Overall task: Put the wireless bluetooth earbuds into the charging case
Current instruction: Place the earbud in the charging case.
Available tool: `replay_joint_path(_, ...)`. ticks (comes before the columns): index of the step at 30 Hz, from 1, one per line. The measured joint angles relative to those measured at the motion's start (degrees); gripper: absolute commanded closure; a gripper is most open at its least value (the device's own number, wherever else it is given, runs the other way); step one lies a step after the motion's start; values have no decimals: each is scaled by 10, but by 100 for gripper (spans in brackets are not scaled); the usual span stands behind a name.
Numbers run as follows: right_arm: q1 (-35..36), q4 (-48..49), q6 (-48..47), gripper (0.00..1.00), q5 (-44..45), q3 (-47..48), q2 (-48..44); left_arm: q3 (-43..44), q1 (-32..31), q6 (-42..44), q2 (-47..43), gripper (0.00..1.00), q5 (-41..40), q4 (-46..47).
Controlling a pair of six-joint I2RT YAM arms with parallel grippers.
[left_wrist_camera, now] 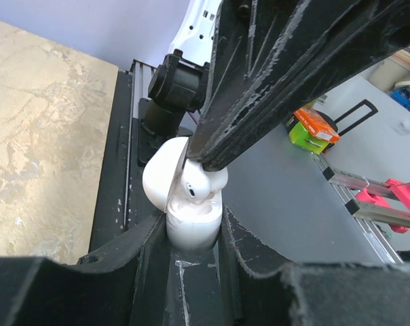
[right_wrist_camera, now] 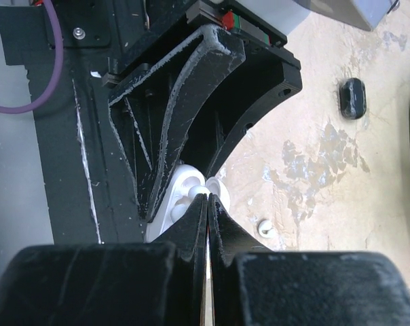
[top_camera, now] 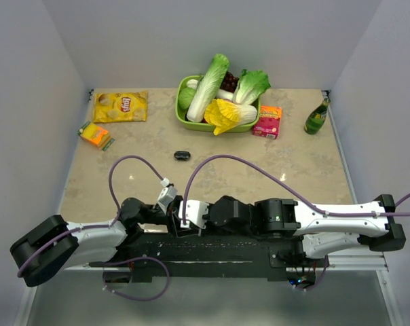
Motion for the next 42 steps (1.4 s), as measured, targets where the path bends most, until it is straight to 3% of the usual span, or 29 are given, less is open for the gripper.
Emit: replay_joint_path(42,34,30,-21,100,29,-37,-22,2,-3,-55,6,100,28,0)
